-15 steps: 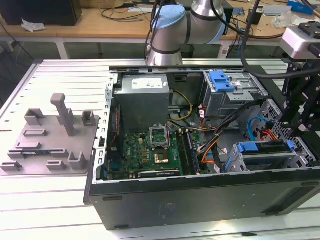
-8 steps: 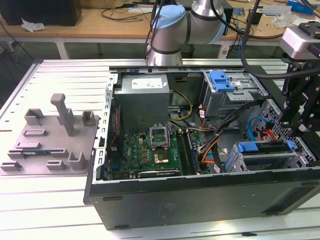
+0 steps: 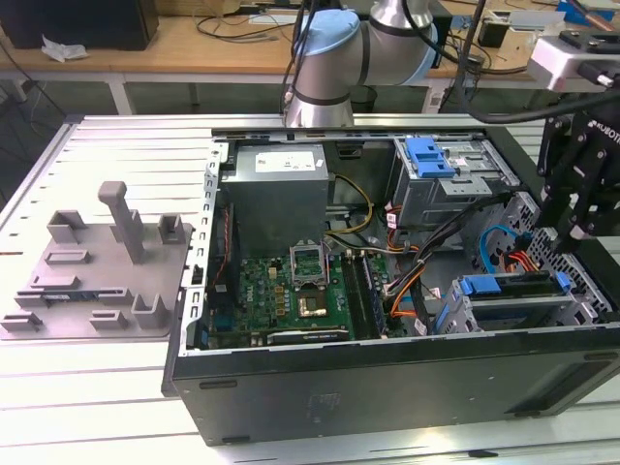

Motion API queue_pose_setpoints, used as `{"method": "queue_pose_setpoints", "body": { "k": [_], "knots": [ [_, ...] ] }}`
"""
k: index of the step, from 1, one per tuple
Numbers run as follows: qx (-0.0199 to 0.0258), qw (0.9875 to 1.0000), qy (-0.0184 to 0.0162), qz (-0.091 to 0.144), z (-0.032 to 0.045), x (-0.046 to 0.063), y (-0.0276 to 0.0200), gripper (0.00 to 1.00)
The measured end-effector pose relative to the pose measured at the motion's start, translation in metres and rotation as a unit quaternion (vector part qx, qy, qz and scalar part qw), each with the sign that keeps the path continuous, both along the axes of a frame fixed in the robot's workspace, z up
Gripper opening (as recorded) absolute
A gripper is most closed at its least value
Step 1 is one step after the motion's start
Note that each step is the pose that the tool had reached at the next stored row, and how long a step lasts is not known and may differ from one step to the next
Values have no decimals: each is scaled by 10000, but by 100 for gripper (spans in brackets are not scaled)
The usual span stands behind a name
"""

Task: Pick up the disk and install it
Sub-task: 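Insert the second disk wire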

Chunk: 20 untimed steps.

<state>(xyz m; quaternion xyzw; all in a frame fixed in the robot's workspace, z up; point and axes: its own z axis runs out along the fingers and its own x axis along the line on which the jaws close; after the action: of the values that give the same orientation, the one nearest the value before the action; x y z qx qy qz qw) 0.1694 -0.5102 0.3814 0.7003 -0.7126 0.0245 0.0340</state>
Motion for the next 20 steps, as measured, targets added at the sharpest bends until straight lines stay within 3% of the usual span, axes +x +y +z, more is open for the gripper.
{"method": "queue_pose_setpoints", "body": {
  "k": [1,2,4,7,12,14,15,17,20],
  "knots": [
    [-120,9999,77,3,-1,1,18,42],
    [-149,9998,115,15,-7,8,33,42],
    [-152,9998,136,82,-14,11,71,42],
    [-152,9996,165,162,-17,12,92,42],
    [-160,9990,301,277,-20,36,110,42],
    [-168,9986,371,322,-22,54,126,42],
    [-173,9985,387,339,-23,58,138,42],
    [-191,9984,395,360,-32,58,199,42],
    [-213,9983,396,364,-52,58,228,42]
  ]
}}
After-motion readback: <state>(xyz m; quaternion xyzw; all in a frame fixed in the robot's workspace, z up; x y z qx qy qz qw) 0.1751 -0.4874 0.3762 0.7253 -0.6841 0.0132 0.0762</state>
